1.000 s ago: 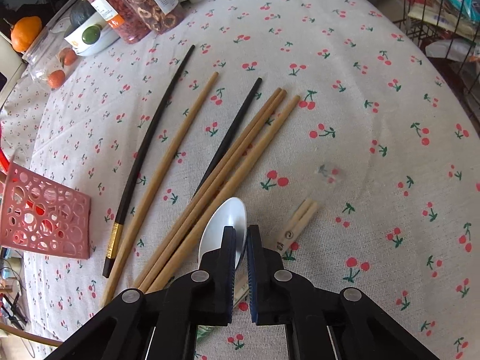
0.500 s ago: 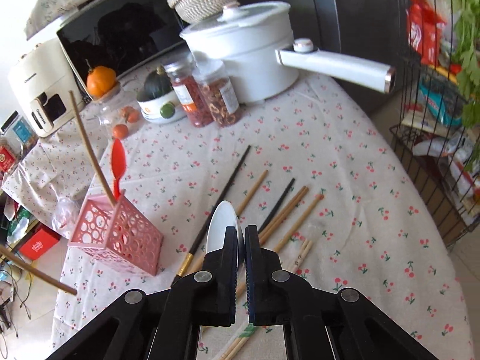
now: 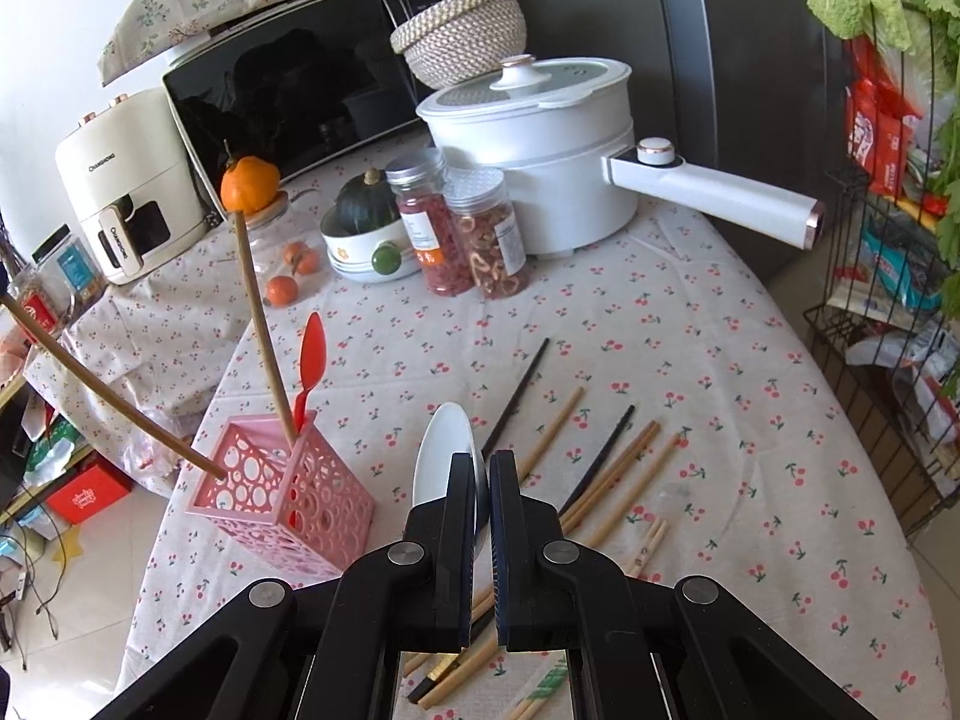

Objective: Organize utensils
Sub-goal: 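Drop the chopstick into the pink holder with left tool while right tool carries the spoon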

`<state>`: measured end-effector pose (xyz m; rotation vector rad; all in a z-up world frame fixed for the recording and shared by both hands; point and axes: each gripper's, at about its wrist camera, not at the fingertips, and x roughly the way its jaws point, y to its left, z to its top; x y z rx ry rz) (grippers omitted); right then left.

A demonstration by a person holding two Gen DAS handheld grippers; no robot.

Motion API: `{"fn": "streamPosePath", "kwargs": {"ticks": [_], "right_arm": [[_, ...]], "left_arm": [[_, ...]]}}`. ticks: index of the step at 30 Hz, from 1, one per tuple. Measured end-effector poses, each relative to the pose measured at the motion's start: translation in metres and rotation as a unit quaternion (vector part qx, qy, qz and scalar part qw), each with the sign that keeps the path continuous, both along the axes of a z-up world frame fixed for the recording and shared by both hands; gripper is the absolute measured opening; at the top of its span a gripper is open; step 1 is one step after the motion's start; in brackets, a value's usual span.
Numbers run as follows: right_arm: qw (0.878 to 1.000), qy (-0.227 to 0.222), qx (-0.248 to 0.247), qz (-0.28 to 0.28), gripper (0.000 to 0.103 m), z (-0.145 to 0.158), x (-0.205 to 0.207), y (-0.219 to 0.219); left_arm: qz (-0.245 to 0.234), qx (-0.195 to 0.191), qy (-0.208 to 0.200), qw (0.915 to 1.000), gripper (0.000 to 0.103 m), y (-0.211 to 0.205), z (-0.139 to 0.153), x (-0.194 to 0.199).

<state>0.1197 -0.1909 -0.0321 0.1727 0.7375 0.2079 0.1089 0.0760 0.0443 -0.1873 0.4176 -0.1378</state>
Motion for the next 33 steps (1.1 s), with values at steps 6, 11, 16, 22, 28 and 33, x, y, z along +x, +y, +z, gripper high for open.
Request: {"fn": "streamPosePath", "kwargs": {"ticks": [6, 11, 16, 22, 28, 33], "right_arm": [[1.000, -0.007, -0.001, -0.003, 0.003, 0.001, -0.003, 0.002], [1.000, -0.021, 0.003, -0.006, 0.004, 0.005, -0.006, 0.005], [0.999, -0.050, 0.008, -0.013, 0.004, 0.015, -0.010, 0.010], [0.995, -0.097, 0.009, -0.023, 0.004, 0.029, -0.013, 0.025], [0.988, -0.152, 0.005, -0.036, 0.004, 0.042, -0.012, 0.049], [0.980, -0.191, 0.003, -0.059, 0.004, 0.046, -0.005, 0.071]], "left_arm": [[-0.035, 0.025, 0.070, 0.9966, 0.007, -0.017, -0.029, 0.034], [-0.041, 0.027, 0.119, 0.9917, 0.055, -0.025, -0.042, 0.041], [-0.031, 0.011, 0.137, 0.9901, 0.079, -0.015, -0.043, 0.029], [-0.013, 0.004, 0.194, 0.9810, 0.082, 0.004, -0.061, 0.015], [-0.009, -0.008, 0.247, 0.9690, 0.082, 0.016, -0.083, 0.004], [-0.011, -0.002, 0.262, 0.9650, 0.083, 0.022, -0.092, 0.000]]}}
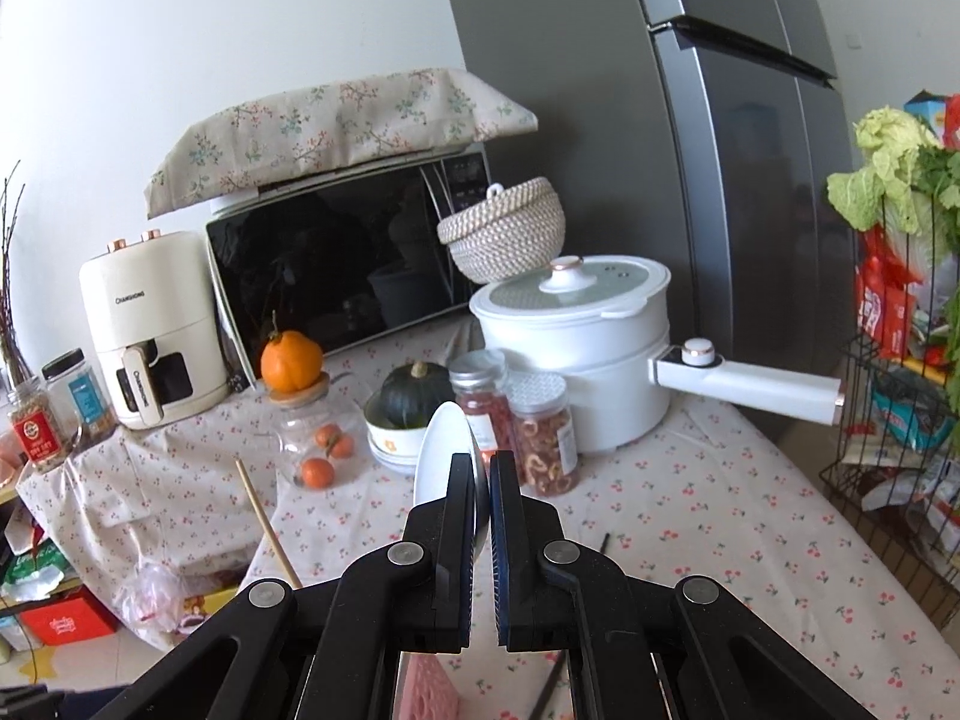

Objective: Organize utensils
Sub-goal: 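Drop the chopstick into the pink holder with left tool while right tool carries the spoon, then lower the white spoon into the pink holder and open right tool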

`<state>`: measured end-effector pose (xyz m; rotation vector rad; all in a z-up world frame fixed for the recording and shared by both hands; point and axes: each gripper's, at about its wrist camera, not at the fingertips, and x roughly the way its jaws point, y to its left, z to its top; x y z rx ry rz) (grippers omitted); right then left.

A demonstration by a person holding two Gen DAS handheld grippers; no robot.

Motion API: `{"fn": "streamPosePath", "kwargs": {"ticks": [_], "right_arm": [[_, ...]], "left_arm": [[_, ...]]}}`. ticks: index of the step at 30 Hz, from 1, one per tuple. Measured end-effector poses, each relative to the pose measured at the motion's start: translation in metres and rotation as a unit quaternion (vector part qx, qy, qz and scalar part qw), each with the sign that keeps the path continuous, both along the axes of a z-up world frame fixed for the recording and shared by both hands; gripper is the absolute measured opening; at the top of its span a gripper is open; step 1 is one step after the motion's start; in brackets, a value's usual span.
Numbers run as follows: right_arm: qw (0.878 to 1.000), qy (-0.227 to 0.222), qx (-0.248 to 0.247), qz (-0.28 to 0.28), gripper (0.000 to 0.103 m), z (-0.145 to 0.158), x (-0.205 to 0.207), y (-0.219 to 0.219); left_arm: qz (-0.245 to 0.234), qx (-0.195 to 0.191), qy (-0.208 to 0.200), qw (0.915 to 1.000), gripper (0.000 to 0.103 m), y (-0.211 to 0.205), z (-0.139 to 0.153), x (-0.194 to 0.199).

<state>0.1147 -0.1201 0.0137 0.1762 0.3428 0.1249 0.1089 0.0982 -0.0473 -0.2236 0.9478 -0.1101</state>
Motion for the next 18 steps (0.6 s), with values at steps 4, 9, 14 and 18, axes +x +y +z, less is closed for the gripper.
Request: {"fn": "streamPosePath", "kwargs": {"ticks": [4, 9, 14, 18], "right_arm": [[0.999, -0.019, 0.005, -0.029, 0.004, -0.003, 0.009, 0.015], [0.997, -0.045, -0.017, -0.061, 0.004, -0.006, 0.013, 0.035], [0.996, -0.043, -0.038, -0.069, 0.004, -0.015, 0.018, 0.052], [0.996, -0.028, -0.039, -0.075, 0.005, -0.023, 0.022, 0.054]], "left_arm": [[-0.001, 0.000, 0.007, 1.0000, 0.082, 0.005, -0.004, -0.001], [-0.011, -0.004, 0.019, 0.9997, 0.083, 0.007, -0.011, -0.002], [-0.007, 0.002, 0.021, 0.9998, 0.083, 0.013, -0.014, -0.003], [-0.002, 0.015, 0.011, 0.9998, 0.083, 0.016, -0.011, -0.005]]}}
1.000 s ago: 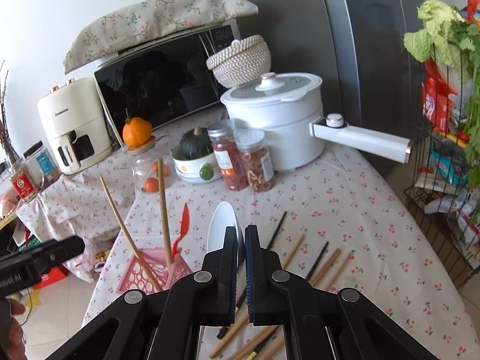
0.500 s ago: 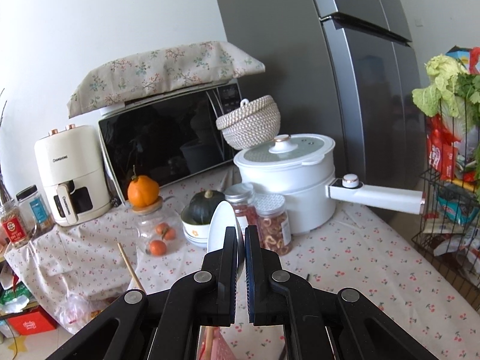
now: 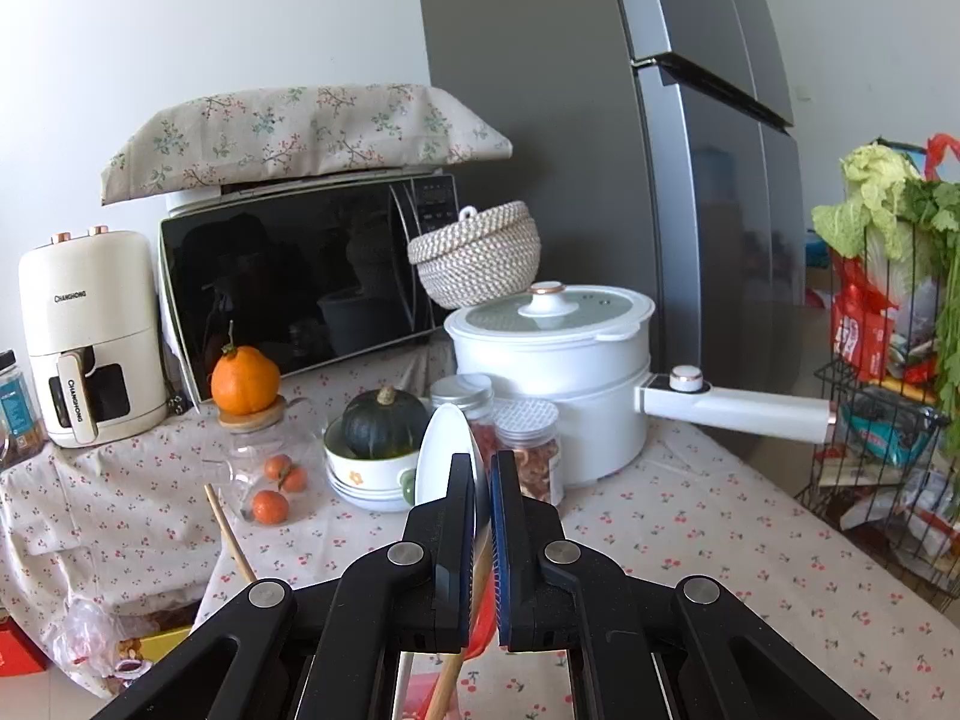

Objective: Organize utensils
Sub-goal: 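Lower the white spoon into the pink holder and open right tool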

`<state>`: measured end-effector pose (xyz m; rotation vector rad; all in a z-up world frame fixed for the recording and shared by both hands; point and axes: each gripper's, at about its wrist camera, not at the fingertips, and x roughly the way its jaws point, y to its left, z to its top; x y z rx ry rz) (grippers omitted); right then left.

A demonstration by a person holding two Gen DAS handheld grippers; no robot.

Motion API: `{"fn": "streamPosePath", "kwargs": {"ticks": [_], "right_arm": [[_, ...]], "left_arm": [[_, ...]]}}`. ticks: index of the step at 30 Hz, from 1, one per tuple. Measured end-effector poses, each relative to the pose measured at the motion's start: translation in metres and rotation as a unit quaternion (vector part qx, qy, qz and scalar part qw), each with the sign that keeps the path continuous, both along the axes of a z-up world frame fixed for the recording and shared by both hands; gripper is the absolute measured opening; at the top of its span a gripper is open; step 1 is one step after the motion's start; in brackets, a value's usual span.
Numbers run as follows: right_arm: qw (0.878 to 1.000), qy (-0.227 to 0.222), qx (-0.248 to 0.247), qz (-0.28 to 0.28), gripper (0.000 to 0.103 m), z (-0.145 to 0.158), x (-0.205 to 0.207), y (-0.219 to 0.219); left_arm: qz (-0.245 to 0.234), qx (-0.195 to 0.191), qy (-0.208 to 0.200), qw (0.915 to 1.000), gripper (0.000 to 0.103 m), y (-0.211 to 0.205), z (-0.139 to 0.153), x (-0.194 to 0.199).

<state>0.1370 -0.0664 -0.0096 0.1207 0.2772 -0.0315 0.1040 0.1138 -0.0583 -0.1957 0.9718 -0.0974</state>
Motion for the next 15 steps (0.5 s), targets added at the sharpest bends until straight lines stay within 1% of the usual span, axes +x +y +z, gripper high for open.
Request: {"fn": "streamPosePath", "kwargs": {"ticks": [3, 5, 6, 7, 9, 10, 12, 15], "right_arm": [[1.000, 0.015, 0.021, 0.000, 0.006, -0.003, 0.002, -0.007], [0.999, 0.025, 0.037, 0.002, 0.010, -0.003, 0.001, -0.013], [0.999, 0.029, 0.045, 0.004, 0.016, -0.003, 0.000, -0.016], [0.998, 0.030, 0.052, 0.006, 0.026, -0.002, -0.001, -0.020], [0.997, 0.029, 0.066, 0.012, 0.036, 0.001, -0.006, -0.028], [0.997, 0.027, 0.070, 0.015, 0.039, 0.003, -0.008, -0.032], [0.997, 0.026, 0.071, 0.020, 0.042, 0.008, -0.013, -0.038], [0.997, 0.024, 0.066, 0.029, 0.052, 0.015, -0.020, -0.048]], "left_arm": [[0.002, 0.000, -0.001, 1.0000, 0.083, 0.001, 0.000, 0.000], [0.003, 0.000, 0.001, 1.0000, 0.083, 0.002, -0.001, -0.001], [0.003, 0.001, 0.001, 1.0000, 0.083, 0.001, -0.001, -0.001], [0.002, 0.002, 0.000, 1.0000, 0.083, 0.001, -0.001, -0.001], [0.000, 0.005, -0.001, 1.0000, 0.083, -0.001, 0.000, -0.002], [-0.002, 0.006, -0.002, 1.0000, 0.083, -0.002, 0.000, -0.003], [-0.004, 0.008, -0.003, 1.0000, 0.083, -0.003, 0.001, -0.003], [-0.006, 0.010, -0.005, 0.9999, 0.083, -0.005, 0.002, -0.005]]}}
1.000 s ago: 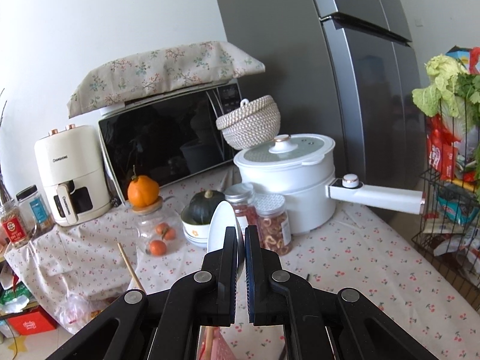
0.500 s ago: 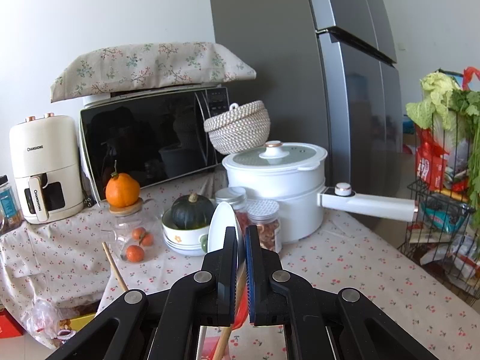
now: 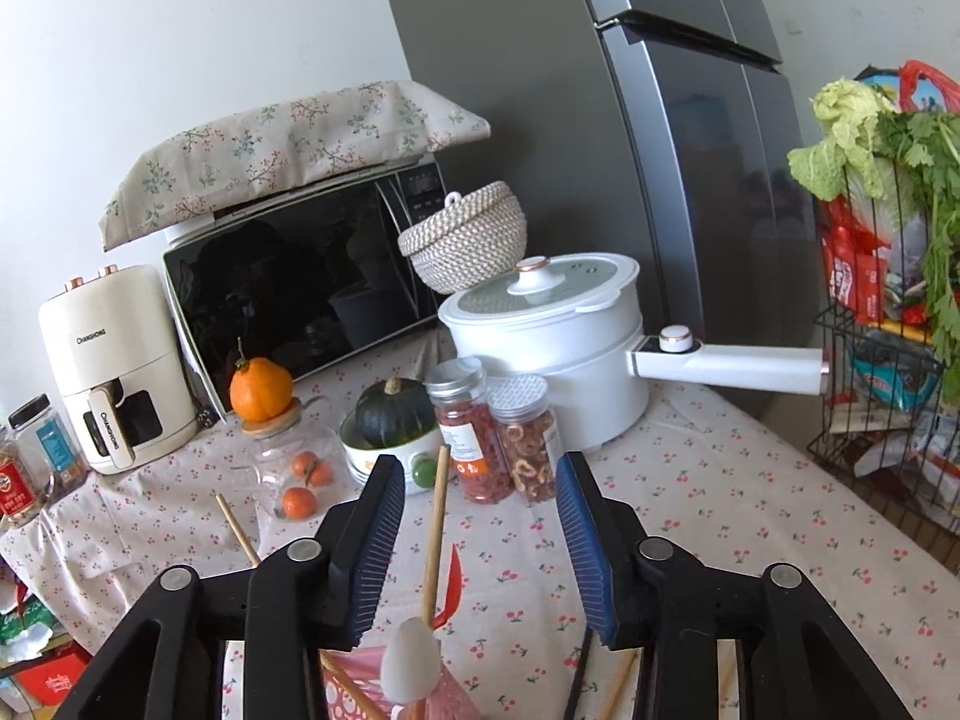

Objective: Organize utensils
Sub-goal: 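Lower the white spoon into the pink holder and open right tool, then move both tools back over the loose chopsticks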

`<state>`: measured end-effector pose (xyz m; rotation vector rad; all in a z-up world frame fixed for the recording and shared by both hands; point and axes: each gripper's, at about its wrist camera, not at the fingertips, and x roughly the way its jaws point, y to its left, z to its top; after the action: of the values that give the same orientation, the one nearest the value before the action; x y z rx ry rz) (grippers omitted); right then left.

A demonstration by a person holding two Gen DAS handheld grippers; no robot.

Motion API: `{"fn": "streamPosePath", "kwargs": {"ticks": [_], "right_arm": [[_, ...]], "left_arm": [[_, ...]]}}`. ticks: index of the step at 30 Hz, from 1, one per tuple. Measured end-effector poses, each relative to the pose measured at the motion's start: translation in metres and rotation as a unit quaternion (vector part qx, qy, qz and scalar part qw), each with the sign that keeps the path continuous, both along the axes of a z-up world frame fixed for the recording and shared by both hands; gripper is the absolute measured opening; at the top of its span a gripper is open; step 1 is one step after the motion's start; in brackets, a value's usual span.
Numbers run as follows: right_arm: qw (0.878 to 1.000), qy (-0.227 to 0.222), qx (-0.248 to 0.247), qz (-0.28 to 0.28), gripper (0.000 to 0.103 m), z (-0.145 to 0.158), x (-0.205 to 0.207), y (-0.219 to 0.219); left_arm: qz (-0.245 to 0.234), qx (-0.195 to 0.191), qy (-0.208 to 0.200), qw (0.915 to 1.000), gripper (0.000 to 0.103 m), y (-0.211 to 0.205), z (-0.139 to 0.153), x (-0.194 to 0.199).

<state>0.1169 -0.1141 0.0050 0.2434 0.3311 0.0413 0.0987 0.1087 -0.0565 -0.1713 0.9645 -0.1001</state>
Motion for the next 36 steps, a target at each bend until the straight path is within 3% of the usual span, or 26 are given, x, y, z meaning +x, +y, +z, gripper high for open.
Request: {"fn": "streamPosePath", "kwargs": {"ticks": [4, 12, 27, 36], "right_arm": [[1.000, 0.013, -0.004, 0.020, 0.072, 0.006, -0.008, -0.016], [0.995, 0.074, -0.049, 0.043, 0.086, -0.005, -0.012, -0.049], [0.970, 0.231, -0.072, 0.022, 0.088, -0.051, -0.011, -0.122], [0.952, 0.296, -0.070, 0.027, 0.088, -0.070, -0.007, -0.140]], "left_arm": [[-0.004, 0.004, -0.001, 1.0000, 0.083, -0.006, 0.001, -0.002], [-0.028, 0.017, 0.002, 0.9995, 0.086, -0.026, -0.002, -0.007], [-0.083, 0.045, 0.024, 0.9953, 0.086, -0.088, -0.020, -0.009], [-0.108, 0.045, 0.041, 0.9923, 0.086, -0.123, -0.028, -0.002]]}}
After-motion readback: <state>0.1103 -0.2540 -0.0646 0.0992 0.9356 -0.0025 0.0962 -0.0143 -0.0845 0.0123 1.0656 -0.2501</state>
